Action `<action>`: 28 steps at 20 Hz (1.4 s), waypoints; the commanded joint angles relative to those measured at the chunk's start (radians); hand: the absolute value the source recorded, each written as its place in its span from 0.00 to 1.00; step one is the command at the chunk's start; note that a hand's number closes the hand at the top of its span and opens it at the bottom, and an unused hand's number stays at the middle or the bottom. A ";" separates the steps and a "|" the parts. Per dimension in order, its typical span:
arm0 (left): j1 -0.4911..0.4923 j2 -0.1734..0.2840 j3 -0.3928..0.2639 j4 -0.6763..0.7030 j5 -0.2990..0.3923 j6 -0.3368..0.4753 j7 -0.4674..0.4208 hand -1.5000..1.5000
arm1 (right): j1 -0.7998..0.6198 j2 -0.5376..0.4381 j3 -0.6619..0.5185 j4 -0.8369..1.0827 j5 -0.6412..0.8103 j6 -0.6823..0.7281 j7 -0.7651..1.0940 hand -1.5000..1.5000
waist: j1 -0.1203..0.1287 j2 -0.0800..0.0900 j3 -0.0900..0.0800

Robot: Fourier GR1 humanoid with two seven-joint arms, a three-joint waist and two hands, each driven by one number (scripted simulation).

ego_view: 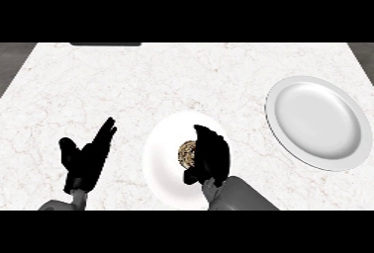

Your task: Pick the cupcake from the plate and place it in the plate

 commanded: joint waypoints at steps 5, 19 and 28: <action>0.033 -0.008 0.006 -0.091 -0.021 0.019 0.118 0.50 | -0.032 -0.011 -0.033 -0.041 0.039 0.126 0.069 1.00 | -0.012 0.001 -0.007; 0.048 -0.046 0.030 -0.015 -0.059 -0.016 0.054 0.50 | -0.117 0.008 0.189 0.011 0.208 -0.208 0.157 1.00 | -0.001 0.000 -0.006; 0.048 -0.067 0.032 0.010 -0.065 -0.006 0.052 0.50 | -0.157 0.008 0.065 -0.163 0.549 -0.255 0.273 1.00 | -0.036 -0.006 -0.007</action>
